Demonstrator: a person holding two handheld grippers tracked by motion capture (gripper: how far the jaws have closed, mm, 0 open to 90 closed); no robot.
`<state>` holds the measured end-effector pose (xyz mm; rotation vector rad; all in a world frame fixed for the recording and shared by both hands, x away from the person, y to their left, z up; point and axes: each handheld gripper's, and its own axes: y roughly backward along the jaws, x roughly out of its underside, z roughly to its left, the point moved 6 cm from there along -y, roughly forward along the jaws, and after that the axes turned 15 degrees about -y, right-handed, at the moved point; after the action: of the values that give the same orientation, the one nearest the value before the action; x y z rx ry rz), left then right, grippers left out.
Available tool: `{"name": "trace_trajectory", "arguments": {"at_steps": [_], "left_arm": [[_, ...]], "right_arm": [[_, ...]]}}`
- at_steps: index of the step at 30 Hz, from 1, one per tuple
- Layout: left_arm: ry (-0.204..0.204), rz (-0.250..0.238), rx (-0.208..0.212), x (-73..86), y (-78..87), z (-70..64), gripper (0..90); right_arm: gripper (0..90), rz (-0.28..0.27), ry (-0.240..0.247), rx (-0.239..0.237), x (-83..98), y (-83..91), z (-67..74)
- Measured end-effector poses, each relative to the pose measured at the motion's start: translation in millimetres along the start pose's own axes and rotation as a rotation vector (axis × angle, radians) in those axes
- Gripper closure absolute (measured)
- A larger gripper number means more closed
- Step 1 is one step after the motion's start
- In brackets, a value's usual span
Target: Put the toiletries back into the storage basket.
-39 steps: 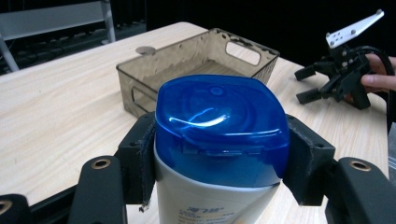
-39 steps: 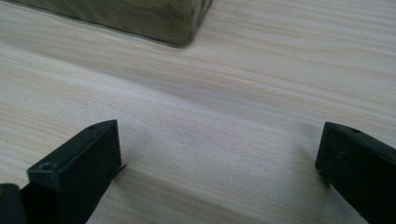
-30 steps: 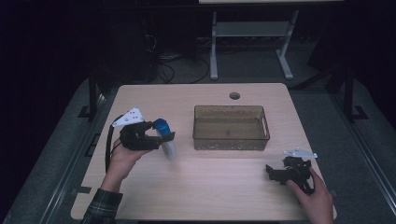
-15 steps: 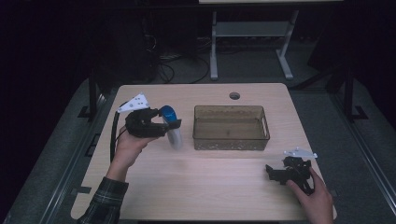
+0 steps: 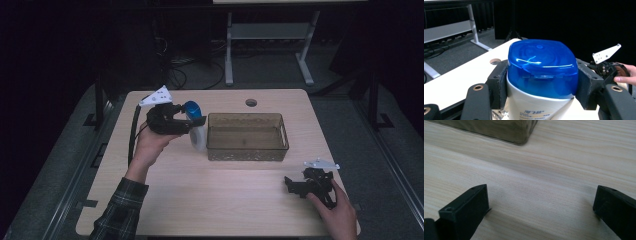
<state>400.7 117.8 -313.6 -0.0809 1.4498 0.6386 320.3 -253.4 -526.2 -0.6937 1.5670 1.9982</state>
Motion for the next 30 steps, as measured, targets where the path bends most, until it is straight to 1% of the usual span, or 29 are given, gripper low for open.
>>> {"name": "trace_trajectory", "arguments": {"at_steps": [3,4,6,7,8,10,11,12,13,16,18,20,25,26,29,30], "left_arm": [[0.000,-0.004,0.003,-2.8,-4.7,0.6,36.5],[0.001,-0.011,0.004,-4.9,-10.7,0.6,36.5],[0.002,-0.012,0.005,-5.4,-13.5,0.5,36.5],[0.001,-0.011,0.010,-5.8,-19.5,0.6,36.5],[0.001,-0.011,0.010,-5.8,-19.5,0.6,36.5],[0.003,-0.010,0.012,-6.6,-28.4,-0.4,36.5],[0.003,-0.010,0.012,-6.6,-28.4,-0.4,36.5],[-0.001,-0.010,0.013,-7.0,-34.6,-0.7,36.5],[-0.001,-0.010,0.013,-7.0,-34.6,-0.7,36.5],[-0.001,-0.023,0.013,-6.9,-45.0,-0.9,36.5],[0.000,-0.028,0.012,-6.8,-48.1,-1.0,36.5],[-0.007,-0.030,0.013,-5.4,-55.2,-1.0,36.5],[-0.008,-0.021,0.006,-0.6,-62.6,0.0,36.5],[-0.010,-0.020,-0.001,3.1,-66.1,1.5,36.5],[-0.010,-0.015,0.000,6.8,-69.4,2.6,36.5],[-0.009,-0.009,-0.002,10.8,-71.9,4.1,36.5]], "right_arm": [[0.0,0.000,0.000,0.000,0.0,0.0,0.0],[0.0,0.000,0.000,0.000,0.0,0.0,0.0],[0.0,0.000,0.000,0.000,0.0,0.0,0.0],[0.0,0.000,0.000,0.000,0.0,0.0,0.0],[0.0,0.000,0.000,0.000,0.0,0.0,0.0],[0.0,-0.001,0.002,0.001,0.0,-0.1,-0.2],[0.0,-0.001,0.002,0.001,0.0,-0.1,-0.2],[0.0,0.000,0.000,0.001,0.0,-0.1,-0.1],[0.0,0.000,0.000,0.001,0.0,-0.1,-0.1],[0.0,0.000,0.000,0.001,0.0,-0.1,0.0],[0.0,0.000,0.000,0.000,0.0,-0.1,0.0],[0.0,0.000,0.000,0.000,0.0,0.0,0.0],[0.0,0.000,0.000,0.000,0.0,-0.1,0.0],[0.0,0.000,0.000,0.000,0.0,-0.1,0.0],[0.0,-0.001,-0.001,0.001,0.0,-0.1,0.0],[0.0,-0.001,0.000,0.001,0.0,-0.2,-0.1]]}}
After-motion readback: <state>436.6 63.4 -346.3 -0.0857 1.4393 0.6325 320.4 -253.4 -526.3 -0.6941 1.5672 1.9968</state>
